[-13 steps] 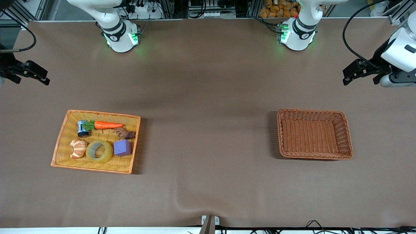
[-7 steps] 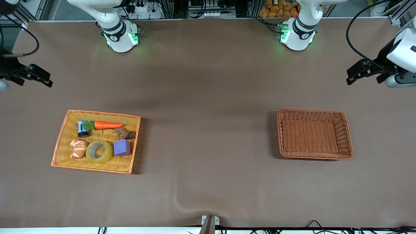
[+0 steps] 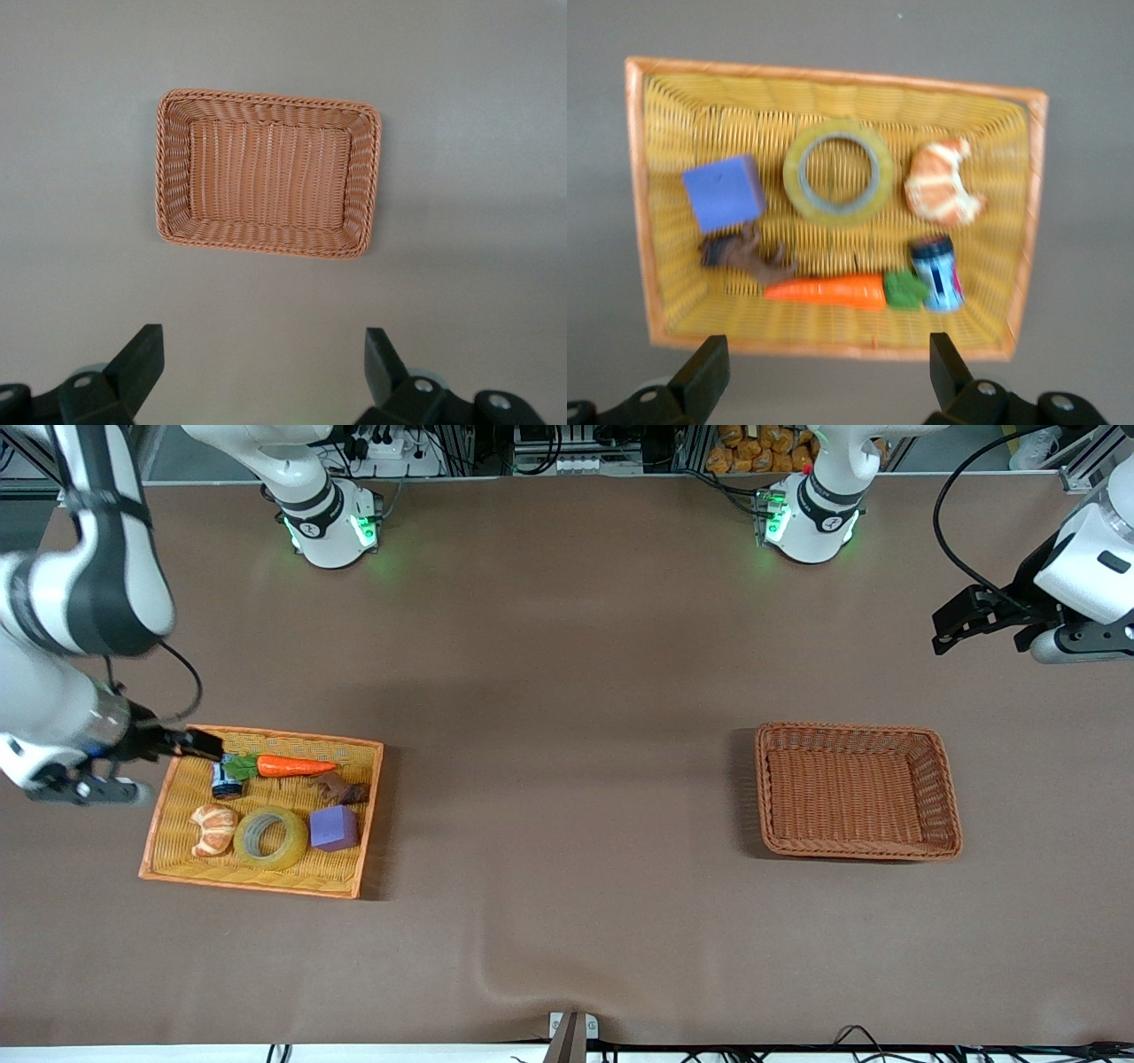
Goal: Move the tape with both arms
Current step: 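Lower the right gripper onto the tape roll rim and close it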
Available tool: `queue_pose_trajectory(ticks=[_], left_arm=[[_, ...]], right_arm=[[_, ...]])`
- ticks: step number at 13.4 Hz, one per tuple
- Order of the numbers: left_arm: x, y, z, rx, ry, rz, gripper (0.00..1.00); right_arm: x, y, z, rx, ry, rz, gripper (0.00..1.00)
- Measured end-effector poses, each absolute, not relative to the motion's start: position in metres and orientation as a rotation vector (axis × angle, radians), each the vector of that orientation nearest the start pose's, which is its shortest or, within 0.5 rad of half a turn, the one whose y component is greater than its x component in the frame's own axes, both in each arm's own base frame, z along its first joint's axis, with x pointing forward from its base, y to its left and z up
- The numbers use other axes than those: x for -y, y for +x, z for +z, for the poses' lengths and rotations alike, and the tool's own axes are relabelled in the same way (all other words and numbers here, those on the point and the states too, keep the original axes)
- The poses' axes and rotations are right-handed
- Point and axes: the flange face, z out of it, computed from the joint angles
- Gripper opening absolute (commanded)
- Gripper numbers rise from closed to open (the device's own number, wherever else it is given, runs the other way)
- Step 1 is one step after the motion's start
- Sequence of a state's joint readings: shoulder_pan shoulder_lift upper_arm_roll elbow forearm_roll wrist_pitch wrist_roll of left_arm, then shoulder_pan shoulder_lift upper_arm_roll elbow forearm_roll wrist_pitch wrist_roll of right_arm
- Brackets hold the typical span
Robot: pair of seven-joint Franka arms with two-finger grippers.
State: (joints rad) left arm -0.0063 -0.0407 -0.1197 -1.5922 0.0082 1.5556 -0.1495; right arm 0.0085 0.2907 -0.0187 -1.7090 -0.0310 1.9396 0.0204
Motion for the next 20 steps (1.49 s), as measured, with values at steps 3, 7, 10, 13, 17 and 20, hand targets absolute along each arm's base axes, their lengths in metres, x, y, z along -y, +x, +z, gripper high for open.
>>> queue_pose_trajectory(ticks=[3, 7, 10, 13, 17, 20], left_arm=[[0.070, 0.536, 0.636, 0.033, -3.129, -0.010, 1.00], [0.071, 0.537, 0.633, 0.029, -3.129, -0.004, 1.00], [0.072, 0.541, 0.628, 0.028, -3.130, 0.000, 1.00], [0.072, 0.545, 0.623, 0.027, -3.131, 0.008, 1.00], [0.072, 0.545, 0.622, 0.027, -3.131, 0.009, 1.00], [0.072, 0.545, 0.622, 0.027, -3.131, 0.009, 1.00]], right_arm=[[0.019, 0.666, 0.340, -0.024, -3.180, 0.076, 1.00], [0.028, 0.683, 0.248, -0.016, -3.183, 0.047, 1.00], [0.038, 0.685, 0.223, -0.006, -3.184, 0.062, 1.00], [0.045, 0.685, 0.211, -0.004, -3.184, 0.049, 0.00], [0.046, 0.685, 0.204, 0.019, -3.182, 0.053, 0.00], [0.051, 0.688, 0.210, 0.042, -3.182, 0.037, 0.00]])
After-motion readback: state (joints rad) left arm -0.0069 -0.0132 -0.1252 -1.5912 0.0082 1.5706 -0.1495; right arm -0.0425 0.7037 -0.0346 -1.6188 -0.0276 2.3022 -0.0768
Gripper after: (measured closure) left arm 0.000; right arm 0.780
